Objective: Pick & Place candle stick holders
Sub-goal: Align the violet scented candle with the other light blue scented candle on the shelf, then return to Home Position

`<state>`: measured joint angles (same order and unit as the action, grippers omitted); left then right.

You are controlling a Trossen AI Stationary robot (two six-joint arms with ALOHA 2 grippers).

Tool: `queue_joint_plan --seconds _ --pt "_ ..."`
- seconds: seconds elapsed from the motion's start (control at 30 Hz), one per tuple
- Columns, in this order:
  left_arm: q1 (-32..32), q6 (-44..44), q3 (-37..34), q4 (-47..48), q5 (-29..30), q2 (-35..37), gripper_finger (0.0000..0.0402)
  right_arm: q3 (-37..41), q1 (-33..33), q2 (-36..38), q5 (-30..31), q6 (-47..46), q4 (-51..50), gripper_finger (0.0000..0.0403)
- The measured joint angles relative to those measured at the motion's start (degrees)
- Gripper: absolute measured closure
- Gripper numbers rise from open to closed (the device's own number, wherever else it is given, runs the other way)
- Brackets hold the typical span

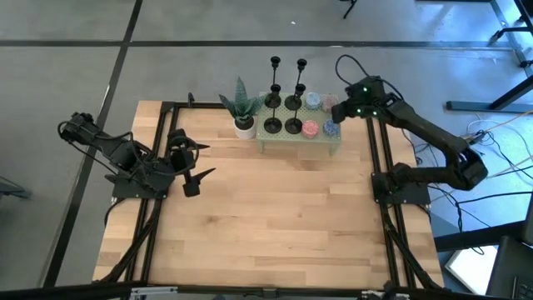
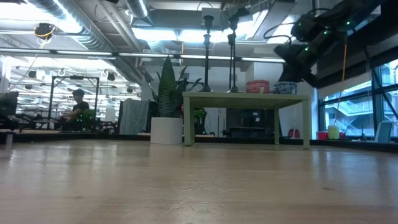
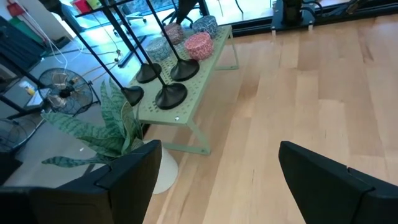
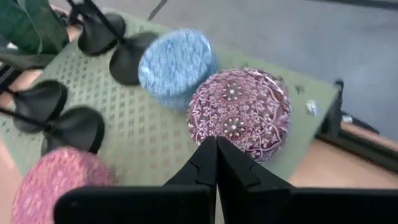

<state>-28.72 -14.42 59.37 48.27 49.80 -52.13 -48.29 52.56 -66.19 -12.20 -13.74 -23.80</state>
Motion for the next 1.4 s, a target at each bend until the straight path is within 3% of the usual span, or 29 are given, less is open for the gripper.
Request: queue_joint_plan --seconds 0.3,0.43,0.77,0.87,1.1,1.3,1.4 --pt "0.01 0.03 0.0 0.0 -0.94 -0.01 0.008 -0.02 0.04 -3.06 -0.85 -0.39 5.62 0.0399" --pt "0.0 0.1 0.0 0.0 -0.96 -0.01 0.008 -0.22 0.02 -2.17 -4.3 -0.35 5.0 0.0399" --pt "-0.01 -0.47 0.0 0.26 1.38 -0.01 0.008 -9.21 -1.67 2.81 -3.6 0.86 -5.34 0.0399" --pt "0.0 -3.5 0.0 2.74 5.85 0.42 0.008 -11.29 -5.56 6.35 -3.5 2.04 -7.82 0.0399" --pt "0.31 -14.86 -0.04 11.3 6.47 4.74 0.008 -10.31 -19.77 18.79 -1.93 3.23 -7.12 0.0399" --pt "-2.63 -15.88 -0.04 11.93 10.28 7.09 0.008 0.55 -30.17 28.26 -1.06 5.67 0.27 0.0399" --pt "-3.47 -16.11 -0.04 11.96 10.56 7.84 0.008 8.16 -33.29 31.69 -4.22 8.15 7.62 0.0399"
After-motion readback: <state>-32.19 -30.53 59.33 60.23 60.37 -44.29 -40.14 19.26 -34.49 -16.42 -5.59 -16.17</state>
